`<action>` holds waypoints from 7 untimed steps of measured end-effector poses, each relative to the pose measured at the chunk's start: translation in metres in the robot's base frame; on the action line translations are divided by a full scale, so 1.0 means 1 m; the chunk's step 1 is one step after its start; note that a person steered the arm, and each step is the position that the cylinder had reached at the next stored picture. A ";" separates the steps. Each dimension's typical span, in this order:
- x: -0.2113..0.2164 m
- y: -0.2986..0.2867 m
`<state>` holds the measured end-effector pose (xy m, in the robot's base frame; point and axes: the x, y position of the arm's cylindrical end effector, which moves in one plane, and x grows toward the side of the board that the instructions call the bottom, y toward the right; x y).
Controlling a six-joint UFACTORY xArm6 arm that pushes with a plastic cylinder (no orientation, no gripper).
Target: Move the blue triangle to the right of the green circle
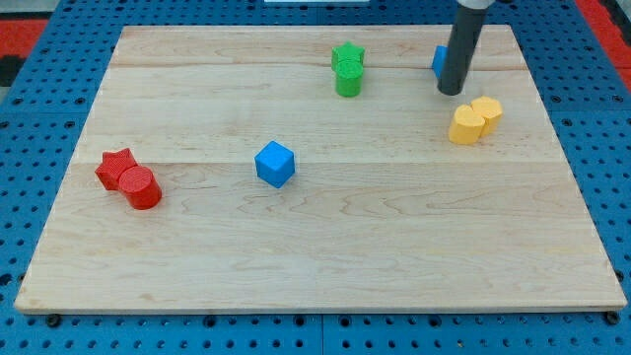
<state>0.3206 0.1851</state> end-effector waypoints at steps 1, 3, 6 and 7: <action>-0.002 0.030; -0.060 0.029; -0.045 0.012; -0.028 0.008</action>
<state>0.2927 0.1926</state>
